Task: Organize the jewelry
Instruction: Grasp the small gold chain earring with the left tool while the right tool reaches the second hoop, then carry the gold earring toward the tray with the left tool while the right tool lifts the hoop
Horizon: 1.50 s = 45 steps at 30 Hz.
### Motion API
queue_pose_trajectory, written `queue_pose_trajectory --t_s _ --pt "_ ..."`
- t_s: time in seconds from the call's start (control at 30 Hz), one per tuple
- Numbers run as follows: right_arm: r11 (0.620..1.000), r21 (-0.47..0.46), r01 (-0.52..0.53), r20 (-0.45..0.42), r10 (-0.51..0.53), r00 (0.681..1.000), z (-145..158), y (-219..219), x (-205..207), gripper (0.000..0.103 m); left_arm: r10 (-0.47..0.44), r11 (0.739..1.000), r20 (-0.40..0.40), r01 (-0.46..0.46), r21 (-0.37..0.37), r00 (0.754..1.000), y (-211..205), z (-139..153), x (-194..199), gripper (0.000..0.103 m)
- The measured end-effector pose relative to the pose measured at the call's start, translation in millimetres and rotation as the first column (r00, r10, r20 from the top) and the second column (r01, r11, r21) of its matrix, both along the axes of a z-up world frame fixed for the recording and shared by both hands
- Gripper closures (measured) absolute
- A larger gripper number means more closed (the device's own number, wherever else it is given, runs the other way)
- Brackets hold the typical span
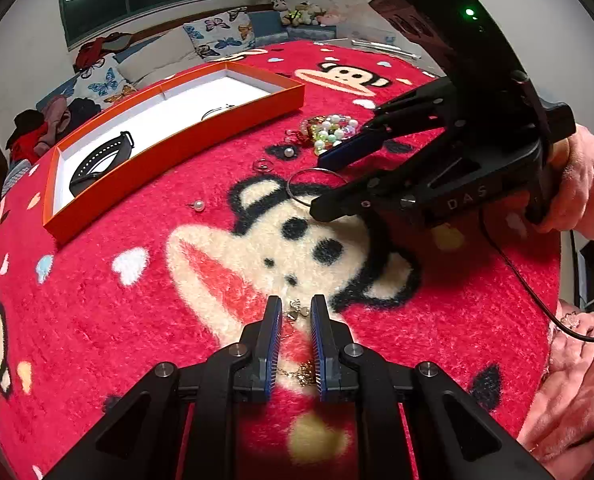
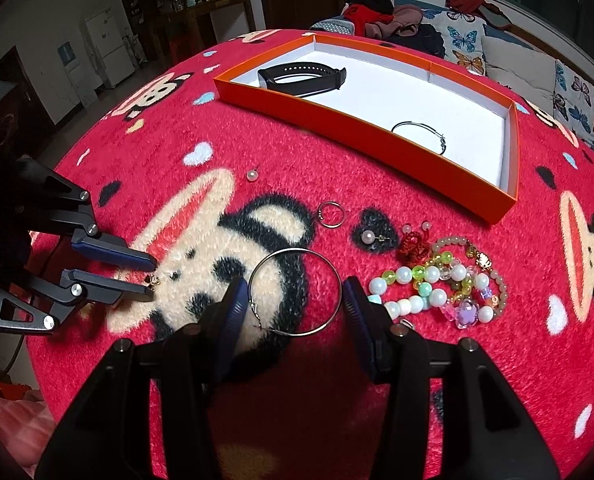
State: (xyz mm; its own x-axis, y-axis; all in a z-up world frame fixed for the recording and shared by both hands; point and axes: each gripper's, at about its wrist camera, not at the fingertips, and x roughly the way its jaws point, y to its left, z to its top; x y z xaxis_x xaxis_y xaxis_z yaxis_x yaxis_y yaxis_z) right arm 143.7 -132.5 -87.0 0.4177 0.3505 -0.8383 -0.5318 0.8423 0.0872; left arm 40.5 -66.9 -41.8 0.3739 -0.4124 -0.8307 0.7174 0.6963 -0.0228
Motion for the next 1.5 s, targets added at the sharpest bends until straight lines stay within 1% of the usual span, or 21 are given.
queue_pose_trajectory --t_s 0.13,0.4,0.5,0.53,0.67,0.77,0.9,1.07,1.27,1.37,1.5 --pt "1.0 0.0 -0.001 0.001 0.001 1.0 0 0 0 0.054 -0.018 1.0 -0.006 0.018 0.006 1.0 -2 -1 -1 0.087" --pt "1.0 -0.001 -0.003 0.003 0.003 1.0 0 0 1 0.054 -0.017 1.0 -0.007 0.017 0.022 1.0 -4 -2 1 0.087" --pt "1.0 0.001 -0.002 0.005 0.002 1.0 0 0 1 0.054 -0.013 1.0 0.003 0.013 0.026 1.0 -5 -2 0 0.09" --pt "1.0 0.003 -0.001 0.006 0.001 1.0 0 0 0 0.054 -0.008 1.0 0.002 0.008 0.025 1.0 -5 -2 0 0.092" --pt "1.0 0.013 0.003 0.005 -0.003 1.0 3 -3 -1 0.054 0.017 1.0 -0.008 -0.017 -0.006 1.0 0 4 2 0.092" --pt "1.0 0.019 0.008 0.008 -0.008 1.0 6 -5 -1 0.054 0.037 0.998 -0.014 -0.037 -0.042 0.999 5 12 4 0.093" --pt "0.999 0.045 0.012 0.01 -0.012 1.0 14 -10 -1 0.054 0.073 0.993 -0.008 -0.073 -0.092 0.997 16 30 10 0.093" --pt "0.996 0.08 0.027 0.033 -0.03 0.999 30 -16 3 0.054 0.13 0.979 0.024 -0.124 -0.159 0.991 31 60 22 0.093" --pt "0.994 0.101 0.042 0.082 -0.051 0.995 50 -23 13 0.054 0.19 0.962 0.093 -0.166 -0.216 0.977 44 102 42 0.092" --pt "0.993 0.108 0.052 0.111 -0.064 0.992 62 -26 21 0.054 0.213 0.95 0.117 -0.178 -0.256 0.97 50 126 55 0.092" --pt "0.99 0.125 0.059 0.146 -0.077 0.986 78 -30 32 0.054 0.237 0.94 0.161 -0.184 -0.286 0.958 54 158 75 0.092"
